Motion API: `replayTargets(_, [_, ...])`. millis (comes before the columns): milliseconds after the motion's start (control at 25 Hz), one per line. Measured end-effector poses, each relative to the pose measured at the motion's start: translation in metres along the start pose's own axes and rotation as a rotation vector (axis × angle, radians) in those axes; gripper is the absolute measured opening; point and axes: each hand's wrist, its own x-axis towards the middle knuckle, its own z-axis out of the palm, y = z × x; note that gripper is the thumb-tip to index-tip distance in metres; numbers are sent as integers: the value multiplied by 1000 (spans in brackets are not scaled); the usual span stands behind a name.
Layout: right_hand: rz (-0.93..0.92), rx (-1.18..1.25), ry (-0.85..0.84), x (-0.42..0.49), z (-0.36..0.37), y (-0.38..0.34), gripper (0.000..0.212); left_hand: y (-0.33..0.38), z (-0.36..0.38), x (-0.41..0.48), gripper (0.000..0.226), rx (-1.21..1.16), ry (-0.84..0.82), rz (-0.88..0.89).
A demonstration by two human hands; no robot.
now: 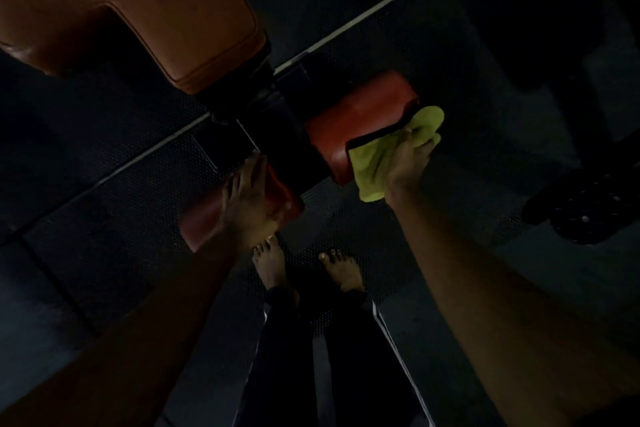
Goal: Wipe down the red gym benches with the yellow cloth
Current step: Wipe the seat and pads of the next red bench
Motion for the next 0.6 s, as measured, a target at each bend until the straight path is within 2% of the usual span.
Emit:
replayTargets(80, [-153, -277, -80, -10, -5, 15, 67, 26, 3, 16, 85, -82, 78, 125])
replayTargets(120, [-241, -333, -108, -13, -13, 21, 63, 38, 5, 31, 80, -107, 74, 173])
replayTargets(160, [-250, -307, -113, -16, -23, 23, 57, 50, 7, 45, 76, -129, 33, 195])
replayTargets(240, [-290, -322, -40, -3, -38, 18, 46, 62, 12, 69, 74, -184, -68, 192])
replayTargets(280, [-361, -399, 60, 17, -23, 24, 42, 61, 15, 76, 73, -236, -80, 183])
replayTargets(320, [-400, -529, 39, 46, -17, 41, 40, 58, 16, 79, 71, -306, -79, 172])
replayTargets(360, [-508, -653, 65, 92, -4, 60, 45, 54, 17, 80, 69, -367, -85, 164])
replayTargets(400, [-640, -743, 23, 115, 3, 72, 55, 51, 17, 80, 68, -408, -85, 161])
replayTargets(440, [-640, -756, -42, 120, 10, 71, 61, 49, 16, 81, 65, -444, -73, 159])
replayTargets(520, [-766, -723, -130, 84, -11, 31, 42, 49, 14, 88, 56, -477, -40, 136])
replayTargets(560, [-808, -746, -122, 47, -25, -6, 34, 50, 12, 91, 52, -495, -28, 129])
replayTargets(600, [-860, -664, -67, 15, -31, -42, 32, 50, 10, 93, 51, -506, -19, 120])
